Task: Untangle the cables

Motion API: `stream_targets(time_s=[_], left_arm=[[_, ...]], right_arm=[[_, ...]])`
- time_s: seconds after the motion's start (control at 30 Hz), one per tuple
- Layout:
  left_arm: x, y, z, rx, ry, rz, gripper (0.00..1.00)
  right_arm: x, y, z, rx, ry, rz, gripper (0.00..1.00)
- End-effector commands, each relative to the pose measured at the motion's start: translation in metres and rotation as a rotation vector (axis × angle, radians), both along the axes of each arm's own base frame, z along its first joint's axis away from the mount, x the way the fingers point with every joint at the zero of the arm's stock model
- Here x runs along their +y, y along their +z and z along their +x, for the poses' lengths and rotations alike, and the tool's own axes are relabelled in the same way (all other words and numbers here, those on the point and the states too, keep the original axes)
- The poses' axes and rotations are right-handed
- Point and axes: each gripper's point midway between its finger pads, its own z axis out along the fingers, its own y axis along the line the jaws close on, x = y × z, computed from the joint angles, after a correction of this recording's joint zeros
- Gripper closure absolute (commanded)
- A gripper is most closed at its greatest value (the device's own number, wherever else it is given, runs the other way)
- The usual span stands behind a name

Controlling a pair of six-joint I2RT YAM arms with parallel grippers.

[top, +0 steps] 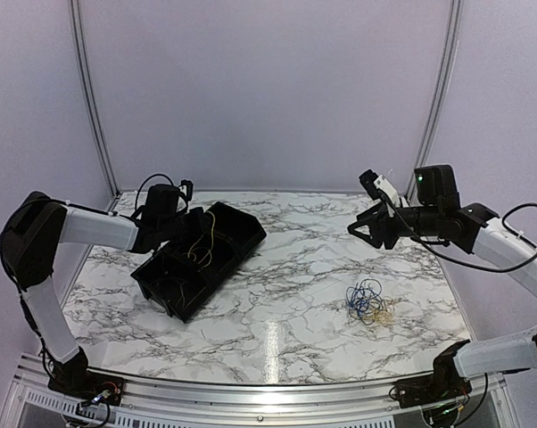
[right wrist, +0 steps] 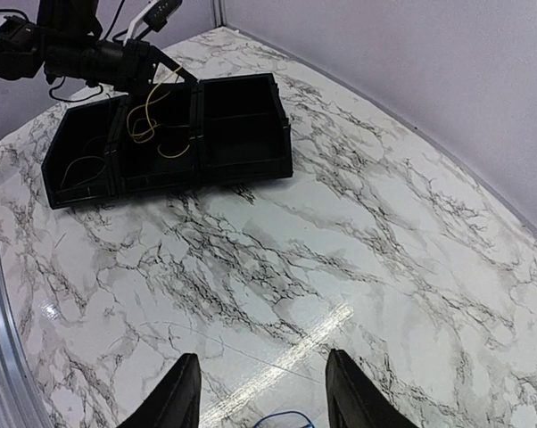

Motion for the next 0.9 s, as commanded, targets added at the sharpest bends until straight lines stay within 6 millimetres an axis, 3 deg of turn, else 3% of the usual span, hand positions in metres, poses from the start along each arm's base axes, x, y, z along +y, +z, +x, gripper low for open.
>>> stream_targets(time_s=[0.0, 0.53, 0.87], left_arm=[[0.006, -0.022, -0.001, 0.025, 0.010, 0.060, 0.98], [0.027, -0.049, -0.037, 0.117, -0.104, 0.308, 1.00], [0.028, -0.075, -0.037, 0.289, -0.191, 0.480, 1.00]], right_arm=[[-0.007, 0.006, -0.001, -0.010, -0.018, 0.012, 0.52], [-0.010, 0.003, 0.002, -0.012, -0.026, 0.006, 0.52], [-0.007, 0.002, 0.004, -0.006, -0.015, 0.010, 0.52]])
